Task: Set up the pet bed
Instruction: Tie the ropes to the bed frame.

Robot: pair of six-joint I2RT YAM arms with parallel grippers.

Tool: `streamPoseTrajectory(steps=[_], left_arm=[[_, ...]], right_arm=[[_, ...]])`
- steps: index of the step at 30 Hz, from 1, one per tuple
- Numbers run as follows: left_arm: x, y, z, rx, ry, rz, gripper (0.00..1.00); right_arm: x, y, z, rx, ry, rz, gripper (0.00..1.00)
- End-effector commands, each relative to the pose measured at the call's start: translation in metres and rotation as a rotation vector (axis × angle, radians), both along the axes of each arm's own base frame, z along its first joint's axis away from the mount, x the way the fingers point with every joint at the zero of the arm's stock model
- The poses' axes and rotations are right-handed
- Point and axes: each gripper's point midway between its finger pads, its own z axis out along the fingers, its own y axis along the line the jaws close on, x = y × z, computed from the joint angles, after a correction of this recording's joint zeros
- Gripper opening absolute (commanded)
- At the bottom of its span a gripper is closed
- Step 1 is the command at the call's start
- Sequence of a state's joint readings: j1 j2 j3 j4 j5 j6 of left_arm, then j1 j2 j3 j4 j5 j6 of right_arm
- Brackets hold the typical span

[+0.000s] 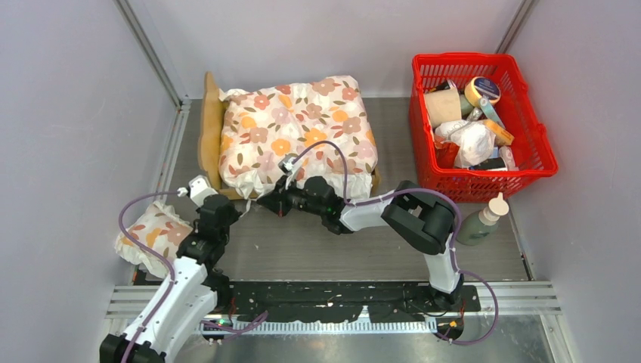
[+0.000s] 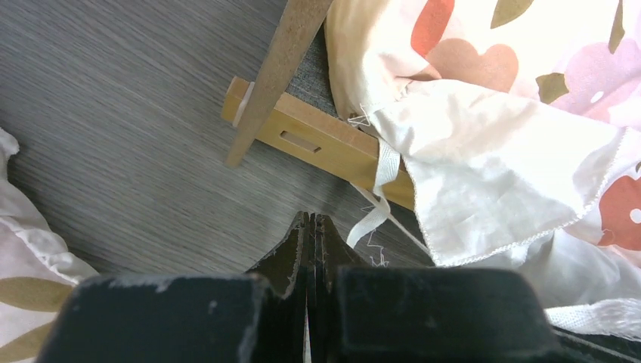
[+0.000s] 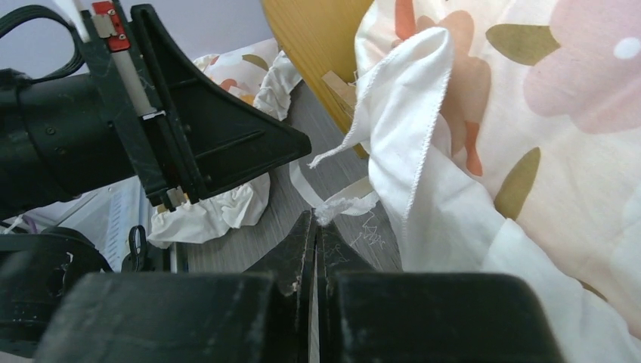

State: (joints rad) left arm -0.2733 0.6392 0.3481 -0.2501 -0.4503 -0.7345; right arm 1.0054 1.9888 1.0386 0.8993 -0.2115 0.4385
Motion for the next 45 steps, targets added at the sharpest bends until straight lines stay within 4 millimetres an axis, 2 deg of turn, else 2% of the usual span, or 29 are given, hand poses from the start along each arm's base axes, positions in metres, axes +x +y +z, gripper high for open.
streamPoseTrajectory(steps=[1,8,14,19,22,23,25,31,32,33,34,37,40,45], left_arm=[[0.015,0.009,0.03,0.052,-0.085,0.029,0.0],[0.025,0.008,0.033,0.08,-0.081,0.011,0.0],[0.03,0.008,0.027,0.1,-0.064,0.001,0.0],[0.031,0.008,0.023,0.1,-0.073,0.002,0.0],[0.032,0.008,0.023,0.091,-0.071,-0.004,0.0],[0.032,0.007,0.024,0.088,-0.071,-0.009,0.0],[0.033,0.006,0.025,0.079,-0.069,-0.021,0.0],[0.026,0.009,0.02,0.069,-0.02,-0.015,0.0],[0.023,0.009,0.015,0.045,-0.005,0.001,0.04],[0.019,0.008,0.009,0.005,0.008,0.028,0.2],[0.015,0.006,0.005,-0.046,0.015,0.053,0.28],[0.008,-0.007,-0.001,-0.189,0.022,0.07,0.4],[0.003,-0.013,-0.002,-0.302,0.034,0.125,0.43],[-0.015,-0.015,-0.023,-0.513,0.091,0.299,0.41]], right_arm=[[-0.015,0.01,0.042,0.114,-0.111,0.095,0.05],[-0.021,0.015,0.028,0.084,-0.118,0.114,0.05],[-0.033,0.023,0.012,0.032,-0.147,0.177,0.07],[-0.033,0.024,-0.009,-0.031,-0.128,0.16,0.18],[-0.019,0.018,-0.019,-0.08,-0.095,0.071,0.27],[-0.017,0.016,-0.016,-0.082,-0.094,0.052,0.34],[-0.009,0.012,-0.013,-0.086,-0.094,-0.003,0.39],[-0.005,0.014,-0.005,-0.072,-0.078,-0.02,0.39],[-0.006,0.014,-0.006,-0.072,-0.072,-0.02,0.39],[-0.006,0.013,-0.006,-0.067,-0.06,-0.026,0.39],[-0.006,0.012,-0.007,-0.069,-0.055,-0.031,0.39],[-0.004,0.01,-0.009,-0.073,-0.049,-0.048,0.38],[-0.004,0.009,-0.007,-0.073,-0.054,-0.048,0.37],[-0.002,0.002,0.0,-0.067,-0.074,-0.07,0.37]])
